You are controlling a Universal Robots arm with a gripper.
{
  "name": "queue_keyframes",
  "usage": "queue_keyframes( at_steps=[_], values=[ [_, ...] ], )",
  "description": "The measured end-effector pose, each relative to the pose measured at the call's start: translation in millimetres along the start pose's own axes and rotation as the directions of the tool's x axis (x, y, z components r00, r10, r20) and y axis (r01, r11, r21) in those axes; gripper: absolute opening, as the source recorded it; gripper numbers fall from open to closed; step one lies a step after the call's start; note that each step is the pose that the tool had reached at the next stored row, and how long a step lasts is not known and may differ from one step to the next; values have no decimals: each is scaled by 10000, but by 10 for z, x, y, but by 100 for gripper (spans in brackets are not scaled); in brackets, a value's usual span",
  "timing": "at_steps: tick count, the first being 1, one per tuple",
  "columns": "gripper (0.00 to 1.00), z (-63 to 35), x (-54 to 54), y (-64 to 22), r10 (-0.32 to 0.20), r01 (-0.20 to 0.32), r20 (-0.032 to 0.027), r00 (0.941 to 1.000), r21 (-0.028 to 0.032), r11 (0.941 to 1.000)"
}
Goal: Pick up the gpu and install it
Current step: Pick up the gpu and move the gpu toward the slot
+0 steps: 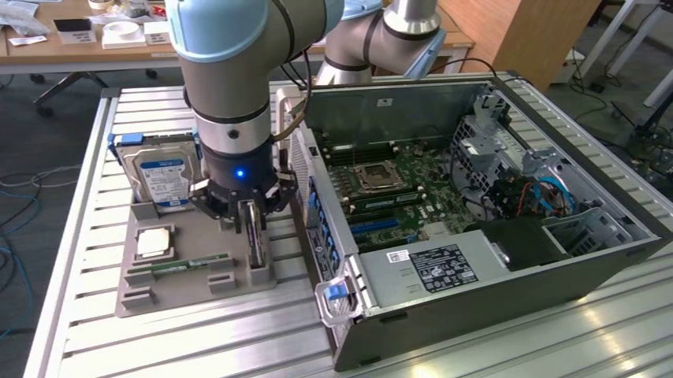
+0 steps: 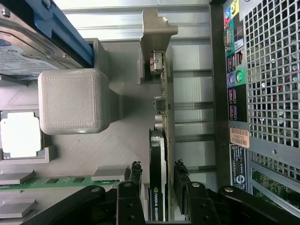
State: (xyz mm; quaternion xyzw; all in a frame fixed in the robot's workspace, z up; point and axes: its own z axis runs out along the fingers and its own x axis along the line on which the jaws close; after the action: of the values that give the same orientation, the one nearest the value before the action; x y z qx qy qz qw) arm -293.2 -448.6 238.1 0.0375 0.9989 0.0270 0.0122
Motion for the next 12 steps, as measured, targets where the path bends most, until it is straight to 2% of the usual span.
queue_keyframes(
  at_steps=[12],
  values=[
    [42,20,0,24,0,0,0,10000,-16,10000]
  ],
)
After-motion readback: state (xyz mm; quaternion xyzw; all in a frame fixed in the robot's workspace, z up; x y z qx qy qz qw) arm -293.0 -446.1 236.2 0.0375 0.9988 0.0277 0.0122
